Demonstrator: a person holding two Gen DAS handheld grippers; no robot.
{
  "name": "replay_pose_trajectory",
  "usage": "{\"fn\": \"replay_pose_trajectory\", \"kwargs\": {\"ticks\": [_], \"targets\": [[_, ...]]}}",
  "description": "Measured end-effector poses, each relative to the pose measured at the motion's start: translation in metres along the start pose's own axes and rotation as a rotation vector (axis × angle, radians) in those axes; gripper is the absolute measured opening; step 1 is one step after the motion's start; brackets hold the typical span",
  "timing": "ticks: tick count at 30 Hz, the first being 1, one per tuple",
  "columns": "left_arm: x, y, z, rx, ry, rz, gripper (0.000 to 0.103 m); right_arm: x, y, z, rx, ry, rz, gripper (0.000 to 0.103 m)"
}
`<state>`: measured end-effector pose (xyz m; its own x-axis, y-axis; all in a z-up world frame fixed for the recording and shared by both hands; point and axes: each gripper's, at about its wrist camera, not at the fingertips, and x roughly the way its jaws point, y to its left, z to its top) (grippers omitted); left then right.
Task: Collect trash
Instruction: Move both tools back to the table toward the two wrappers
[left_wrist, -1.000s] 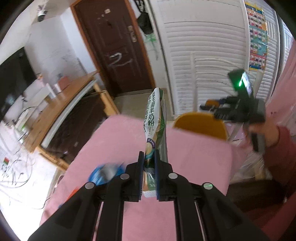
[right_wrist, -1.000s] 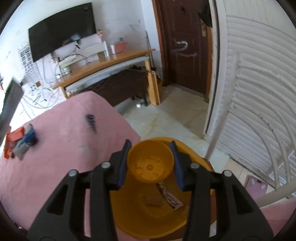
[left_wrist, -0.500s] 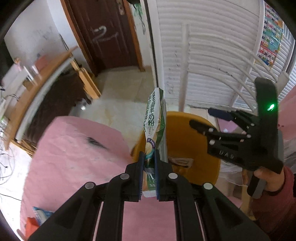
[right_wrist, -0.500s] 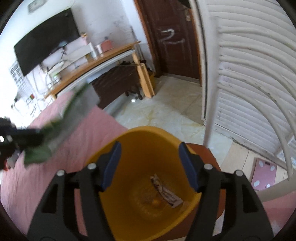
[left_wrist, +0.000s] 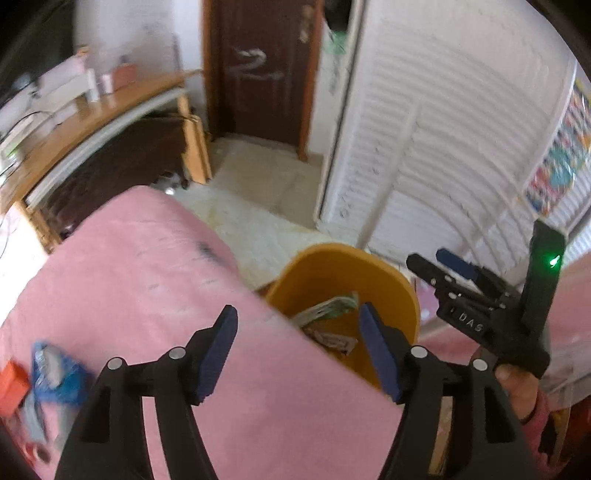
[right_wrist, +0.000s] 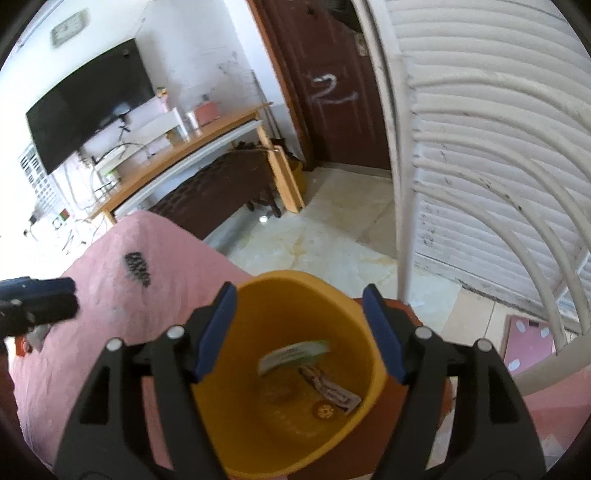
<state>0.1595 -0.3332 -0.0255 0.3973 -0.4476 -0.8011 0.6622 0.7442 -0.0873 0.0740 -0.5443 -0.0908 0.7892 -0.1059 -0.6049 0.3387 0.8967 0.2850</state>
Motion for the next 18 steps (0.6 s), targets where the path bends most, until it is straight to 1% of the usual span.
{"fn": "replay_pose_trajectory", "kwargs": {"ticks": [3,4,6,8,12,14,18], "targets": [[-0.032,0.023,-0.008,-0.043,-0.068,0.027,0.071,-0.003,0.027,0.004,-0.058,-0.008,0.025,0.069],[-0.042,0.033,-0.010,-0.064,-0.088,0.039,0.072,-0.003,0.035,0.004,-0.076,-0.008,0.031,0.072],[-0.066,0.056,-0.017,-0.100,-0.129,0.082,0.074,-0.003,0.057,0.006,-0.128,-0.005,0.052,0.076],[-0.090,0.083,-0.026,-0.141,-0.175,0.146,0.077,-0.003,0.079,0.007,-0.172,-0.002,0.073,0.076],[-0.123,0.132,-0.041,-0.224,-0.210,0.232,0.078,-0.001,0.129,0.007,-0.269,0.003,0.125,0.076],[-0.139,0.159,-0.054,-0.260,-0.224,0.298,0.079,-0.002,0.155,0.007,-0.311,0.004,0.157,0.076],[-0.164,0.205,-0.076,-0.307,-0.224,0.366,0.080,-0.003,0.196,0.008,-0.367,0.008,0.216,0.076]]}}
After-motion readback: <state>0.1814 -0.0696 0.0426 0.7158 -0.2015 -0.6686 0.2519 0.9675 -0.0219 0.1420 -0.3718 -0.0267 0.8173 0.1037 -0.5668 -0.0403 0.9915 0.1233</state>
